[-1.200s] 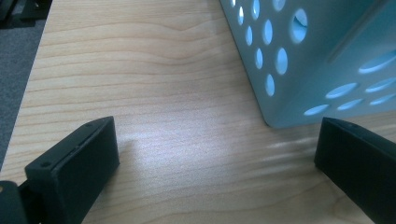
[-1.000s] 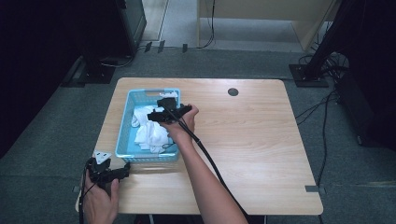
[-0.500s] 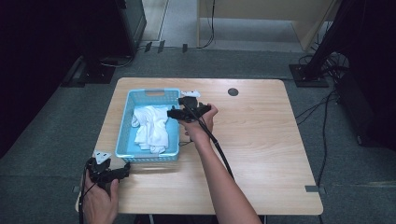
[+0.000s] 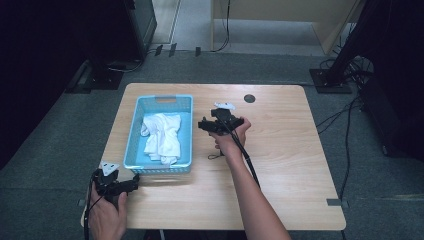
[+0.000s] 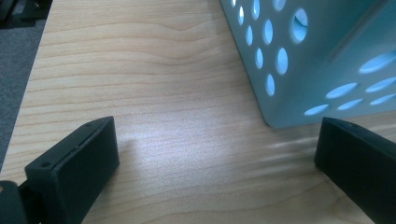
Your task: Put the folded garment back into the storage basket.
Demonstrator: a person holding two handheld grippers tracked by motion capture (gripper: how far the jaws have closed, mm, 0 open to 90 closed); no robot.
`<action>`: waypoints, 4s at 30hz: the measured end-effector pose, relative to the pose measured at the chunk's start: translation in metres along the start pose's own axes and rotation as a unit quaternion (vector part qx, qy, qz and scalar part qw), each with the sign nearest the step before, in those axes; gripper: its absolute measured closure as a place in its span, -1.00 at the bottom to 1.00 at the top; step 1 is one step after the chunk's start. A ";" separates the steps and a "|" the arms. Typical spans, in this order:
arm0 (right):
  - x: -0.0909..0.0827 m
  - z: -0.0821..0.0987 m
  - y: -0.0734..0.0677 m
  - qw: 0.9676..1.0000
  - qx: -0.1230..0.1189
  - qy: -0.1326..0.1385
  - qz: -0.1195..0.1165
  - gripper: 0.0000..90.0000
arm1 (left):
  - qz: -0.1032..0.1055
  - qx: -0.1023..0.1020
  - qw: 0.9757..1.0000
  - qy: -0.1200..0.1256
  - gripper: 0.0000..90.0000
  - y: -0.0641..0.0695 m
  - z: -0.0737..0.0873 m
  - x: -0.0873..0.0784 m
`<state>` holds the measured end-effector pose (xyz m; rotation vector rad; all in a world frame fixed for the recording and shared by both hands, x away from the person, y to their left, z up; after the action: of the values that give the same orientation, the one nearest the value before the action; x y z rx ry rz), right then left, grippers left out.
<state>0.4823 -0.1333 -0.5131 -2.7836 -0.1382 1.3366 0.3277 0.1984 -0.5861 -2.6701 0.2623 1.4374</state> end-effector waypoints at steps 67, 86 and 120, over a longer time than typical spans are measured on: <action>0.017 0.091 0.084 0.998 -0.007 -0.043 0.034 -1.00 | -0.001 -0.002 1.000 0.001 -1.00 0.000 -0.001 0.000; 0.007 0.100 0.102 0.999 -0.007 -0.042 0.033 -1.00 | -0.001 -0.002 1.000 0.001 -1.00 0.000 -0.001 0.000; -0.007 0.113 0.143 0.998 0.011 -0.041 0.048 -1.00 | -0.001 -0.002 1.000 0.001 -1.00 0.000 -0.001 0.000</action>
<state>0.3983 -0.2756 -0.5906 -2.7506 0.0072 1.4640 0.3283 0.1980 -0.5862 -2.6746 0.2576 1.4354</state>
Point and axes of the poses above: each handheld gripper's, and its own axes: x roughly forward along the jaws, z roughly out of its underside, y roughly to its right, the point moved 9 cm from there along x, roughly forward along the jaws, and after that the axes turned 12 degrees about -y, right-handed, at the moved point
